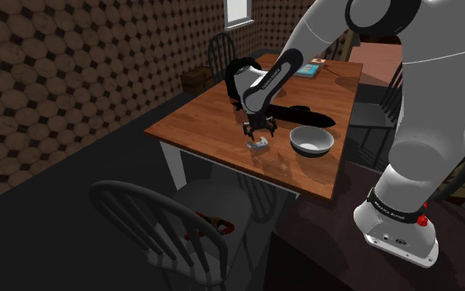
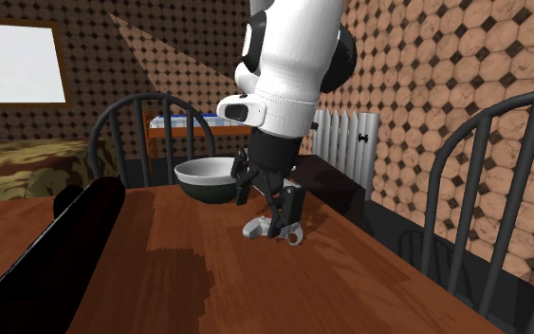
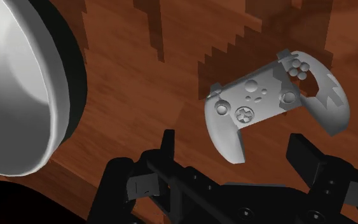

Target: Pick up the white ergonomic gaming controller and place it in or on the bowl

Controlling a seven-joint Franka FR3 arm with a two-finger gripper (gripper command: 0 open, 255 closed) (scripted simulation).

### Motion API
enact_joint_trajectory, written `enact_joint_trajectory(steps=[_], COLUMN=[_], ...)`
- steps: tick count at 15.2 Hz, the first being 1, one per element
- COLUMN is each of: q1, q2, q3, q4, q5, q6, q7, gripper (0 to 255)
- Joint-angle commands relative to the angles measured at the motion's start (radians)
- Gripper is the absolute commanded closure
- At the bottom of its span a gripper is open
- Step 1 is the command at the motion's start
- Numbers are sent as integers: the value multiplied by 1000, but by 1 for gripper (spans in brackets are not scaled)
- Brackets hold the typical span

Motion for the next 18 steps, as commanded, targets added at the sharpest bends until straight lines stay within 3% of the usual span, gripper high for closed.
enact_joint_trajectory(steps=[1, 9, 10, 18], q1=[-1, -1, -1, -1], q2=[17, 17, 17, 17], q3=[-7, -7, -7, -7], q4=[-13, -13, -13, -13], q5=[-12, -12, -12, -12], q6=[30, 30, 30, 30], q7=[9, 8, 8, 8], gripper=[0, 0, 255, 255])
